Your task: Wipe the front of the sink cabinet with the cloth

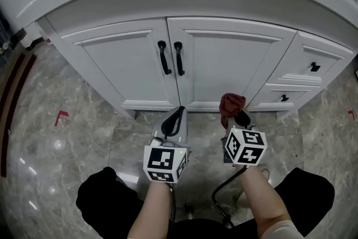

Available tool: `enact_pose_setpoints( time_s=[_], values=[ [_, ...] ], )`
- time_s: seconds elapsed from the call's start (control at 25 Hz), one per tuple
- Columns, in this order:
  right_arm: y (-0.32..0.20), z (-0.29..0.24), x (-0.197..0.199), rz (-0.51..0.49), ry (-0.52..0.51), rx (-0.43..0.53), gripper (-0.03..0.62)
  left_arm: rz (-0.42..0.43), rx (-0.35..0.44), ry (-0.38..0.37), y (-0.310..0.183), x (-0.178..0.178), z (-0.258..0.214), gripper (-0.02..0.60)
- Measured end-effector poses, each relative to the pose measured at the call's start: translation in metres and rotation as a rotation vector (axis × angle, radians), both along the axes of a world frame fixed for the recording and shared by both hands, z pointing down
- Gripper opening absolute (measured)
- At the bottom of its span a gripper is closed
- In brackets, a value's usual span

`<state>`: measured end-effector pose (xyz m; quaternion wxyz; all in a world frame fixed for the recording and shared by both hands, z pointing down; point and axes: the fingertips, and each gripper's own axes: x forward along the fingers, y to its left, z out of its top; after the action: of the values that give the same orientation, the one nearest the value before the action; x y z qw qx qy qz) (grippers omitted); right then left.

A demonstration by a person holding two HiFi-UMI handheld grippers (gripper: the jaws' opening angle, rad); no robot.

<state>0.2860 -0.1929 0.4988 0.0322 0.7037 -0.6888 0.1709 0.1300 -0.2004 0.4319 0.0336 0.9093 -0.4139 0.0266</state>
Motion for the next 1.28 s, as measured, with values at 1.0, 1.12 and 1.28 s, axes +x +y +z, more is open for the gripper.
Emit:
enact_pose_setpoints(
  time_s=[1.0,1.12,1.28],
  values=[
    [0.184,-0.105,-0.152,-0.002,0.096,0.197,0.080,0.019,0.163,0.069,0.185,-0.143,-0.080,0.000],
    [0.199,-0.107,-0.157,0.005,0.092,0.193,0.078,0.023,0.171,0.056,0.200,-0.154,-0.082,0.000],
    [0.210,-0.111,-0.165,0.006,0.096,0.203,0.078,0.029,0.185,0.051,0.212,-0.162,-0.086,0.000]
  ],
)
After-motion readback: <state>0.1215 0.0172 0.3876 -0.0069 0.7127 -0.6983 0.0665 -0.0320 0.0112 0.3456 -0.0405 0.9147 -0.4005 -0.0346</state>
